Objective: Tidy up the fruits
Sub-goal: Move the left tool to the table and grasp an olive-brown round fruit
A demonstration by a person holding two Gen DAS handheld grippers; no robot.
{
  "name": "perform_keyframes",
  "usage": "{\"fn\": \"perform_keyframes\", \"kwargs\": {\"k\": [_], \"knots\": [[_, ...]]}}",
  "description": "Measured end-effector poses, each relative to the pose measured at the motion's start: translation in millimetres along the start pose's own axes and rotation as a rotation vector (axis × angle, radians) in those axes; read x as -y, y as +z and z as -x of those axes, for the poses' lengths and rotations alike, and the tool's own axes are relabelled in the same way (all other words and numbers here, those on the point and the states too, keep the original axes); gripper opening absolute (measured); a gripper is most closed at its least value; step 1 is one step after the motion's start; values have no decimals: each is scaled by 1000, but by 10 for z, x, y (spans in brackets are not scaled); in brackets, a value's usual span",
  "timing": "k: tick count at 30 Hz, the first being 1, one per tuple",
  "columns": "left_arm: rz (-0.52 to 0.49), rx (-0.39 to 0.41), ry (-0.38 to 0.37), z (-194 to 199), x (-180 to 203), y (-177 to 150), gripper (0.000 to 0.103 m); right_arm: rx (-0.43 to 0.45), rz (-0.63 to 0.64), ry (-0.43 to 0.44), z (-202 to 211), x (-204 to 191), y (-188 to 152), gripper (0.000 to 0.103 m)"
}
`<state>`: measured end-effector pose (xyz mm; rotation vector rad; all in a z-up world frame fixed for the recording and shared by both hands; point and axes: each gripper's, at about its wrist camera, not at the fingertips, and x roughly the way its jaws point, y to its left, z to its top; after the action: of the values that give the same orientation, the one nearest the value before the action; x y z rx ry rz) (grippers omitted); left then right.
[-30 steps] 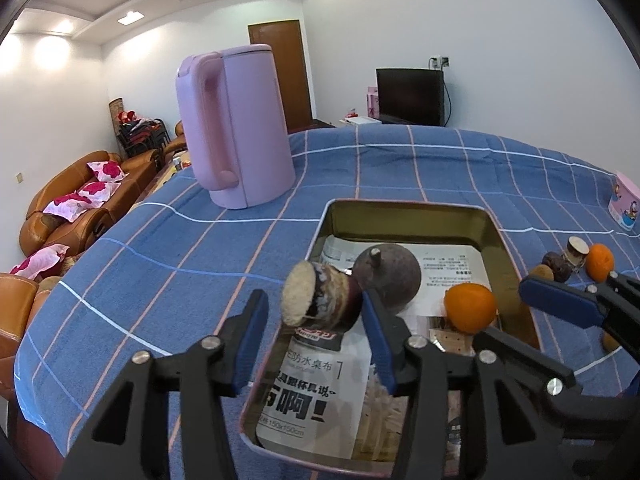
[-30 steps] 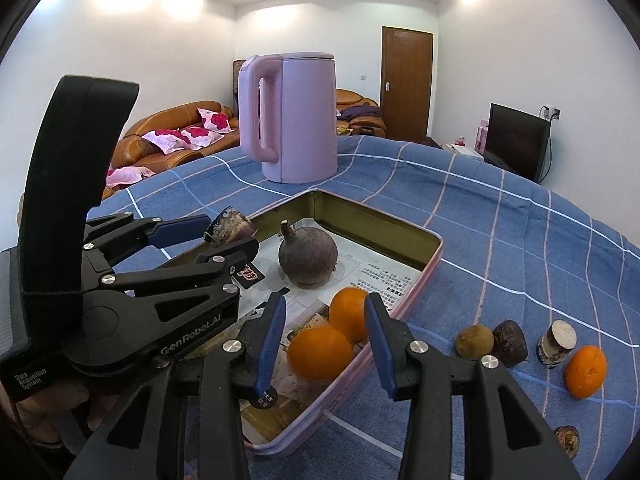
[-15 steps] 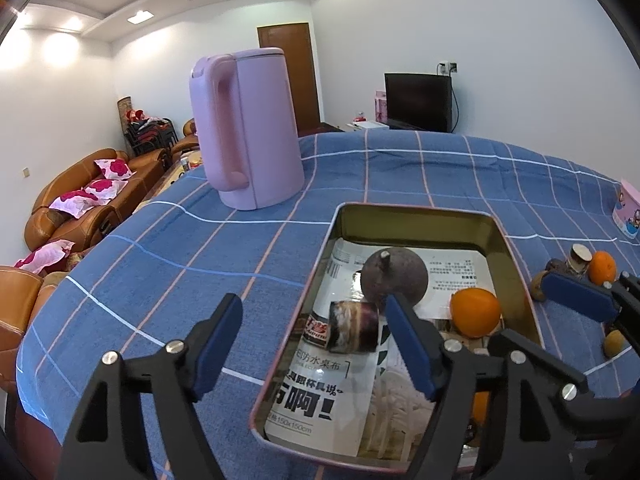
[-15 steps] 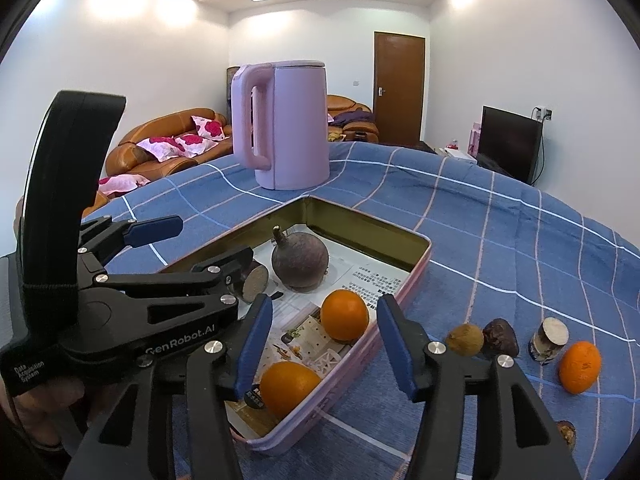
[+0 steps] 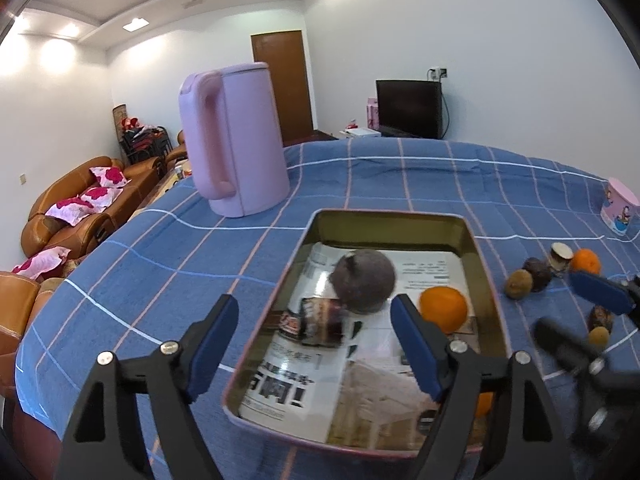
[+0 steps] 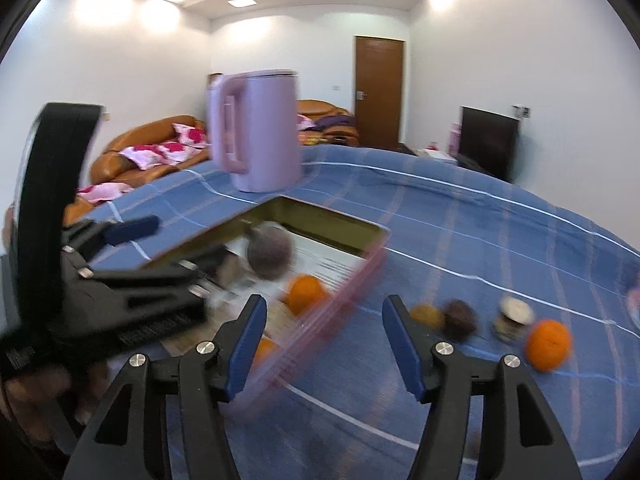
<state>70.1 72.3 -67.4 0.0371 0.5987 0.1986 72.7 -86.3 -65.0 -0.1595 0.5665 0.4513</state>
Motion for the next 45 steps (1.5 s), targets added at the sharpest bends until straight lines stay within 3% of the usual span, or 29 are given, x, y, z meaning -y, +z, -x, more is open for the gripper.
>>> {"fn": "perform_keyframes", "kwargs": {"k": [6, 11, 20, 30, 33, 37, 41, 45], "knots": [[-5, 18, -44, 126, 220, 10, 81, -20, -140, -141, 403, 773, -297, 62], [-45, 45, -124, 299, 566, 35, 81, -34, -208, -229, 603, 1199, -441, 62], [-191, -17, -320, 424, 1381, -55, 81, 10, -268, -268, 808, 1360, -521, 62], [-278, -138, -430, 310, 1886, -150, 80, 37, -335, -260, 892, 1497, -574, 62], [-298, -171, -455, 255, 1982, -207, 71, 37, -331, -258, 888, 1494, -573, 62], [-295, -252, -521, 134, 2022, -252, 30, 33, -328, -256, 868, 1494, -567, 62], [-256, -233, -525, 135, 1909, -214, 30, 26, -318, -252, 826, 1473, -547, 63], [-178, -151, -416, 128, 1621, -86, 30, 12, -289, -244, 728, 1400, -489, 62]]}}
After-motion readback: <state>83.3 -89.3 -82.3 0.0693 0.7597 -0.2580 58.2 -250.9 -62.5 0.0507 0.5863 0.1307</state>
